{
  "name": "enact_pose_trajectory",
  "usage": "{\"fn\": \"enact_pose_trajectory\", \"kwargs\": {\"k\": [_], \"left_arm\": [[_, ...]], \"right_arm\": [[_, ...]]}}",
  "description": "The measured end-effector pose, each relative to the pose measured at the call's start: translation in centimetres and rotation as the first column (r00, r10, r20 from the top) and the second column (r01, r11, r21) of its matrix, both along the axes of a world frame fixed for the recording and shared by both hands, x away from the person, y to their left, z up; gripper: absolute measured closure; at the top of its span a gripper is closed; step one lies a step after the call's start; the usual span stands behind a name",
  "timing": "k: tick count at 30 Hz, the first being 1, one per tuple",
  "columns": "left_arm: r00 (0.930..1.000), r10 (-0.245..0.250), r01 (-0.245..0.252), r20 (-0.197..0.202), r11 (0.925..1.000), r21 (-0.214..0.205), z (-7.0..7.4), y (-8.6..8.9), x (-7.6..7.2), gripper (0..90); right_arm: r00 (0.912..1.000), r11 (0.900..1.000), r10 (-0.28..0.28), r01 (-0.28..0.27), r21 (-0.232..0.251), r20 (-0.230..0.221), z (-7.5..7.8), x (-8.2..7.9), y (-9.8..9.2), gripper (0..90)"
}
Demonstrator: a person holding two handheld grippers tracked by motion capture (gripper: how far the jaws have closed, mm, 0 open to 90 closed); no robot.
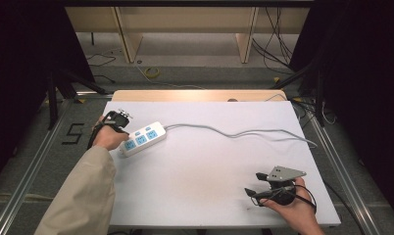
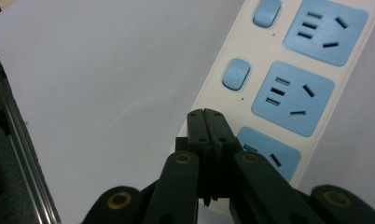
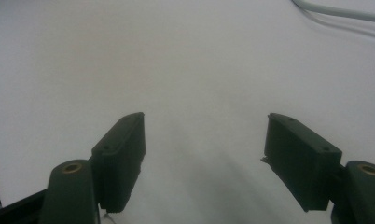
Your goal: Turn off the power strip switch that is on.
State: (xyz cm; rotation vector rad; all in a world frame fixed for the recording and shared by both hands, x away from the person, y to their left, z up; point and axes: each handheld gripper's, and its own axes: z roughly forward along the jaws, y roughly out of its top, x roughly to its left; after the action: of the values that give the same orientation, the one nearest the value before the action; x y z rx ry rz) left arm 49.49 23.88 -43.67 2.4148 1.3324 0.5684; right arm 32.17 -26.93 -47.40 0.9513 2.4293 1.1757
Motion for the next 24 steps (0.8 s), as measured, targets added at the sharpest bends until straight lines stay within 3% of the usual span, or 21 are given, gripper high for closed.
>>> {"fn": "enact_pose_trajectory", "kwargs": {"k": [8, 13, 19, 24], "left_arm": [[0.9985, -0.027, 0.028, 0.048, 0.9994, -0.02, 1.3, -0.1, -1.2, 78.4], [0.9972, -0.026, 0.031, 0.071, 0.9969, -0.073, 2.0, -0.2, -2.2, 66.8], [0.9922, -0.019, 0.04, 0.123, 0.9844, -0.171, 2.4, -0.9, -4.2, 45.1], [0.9866, -0.057, 0.088, 0.153, 0.9742, -0.208, 2.4, -1.8, -5.9, 33.9]], "right_arm": [[1.0, 1.0, 0.002, -0.002, -0.004, 0.0, 0.0, 0.0, 0.0, 30.0], [1.0, 1.0, -0.001, 0.001, 0.003, -0.001, 0.0, 0.0, 0.0, 29.9], [1.0, 1.0, -0.001, 0.001, 0.001, 0.0, 0.0, 0.0, 0.0, 29.9], [1.0, 1.0, -0.001, 0.001, -0.001, 0.001, 0.0, 0.0, 0.0, 29.9]]}}
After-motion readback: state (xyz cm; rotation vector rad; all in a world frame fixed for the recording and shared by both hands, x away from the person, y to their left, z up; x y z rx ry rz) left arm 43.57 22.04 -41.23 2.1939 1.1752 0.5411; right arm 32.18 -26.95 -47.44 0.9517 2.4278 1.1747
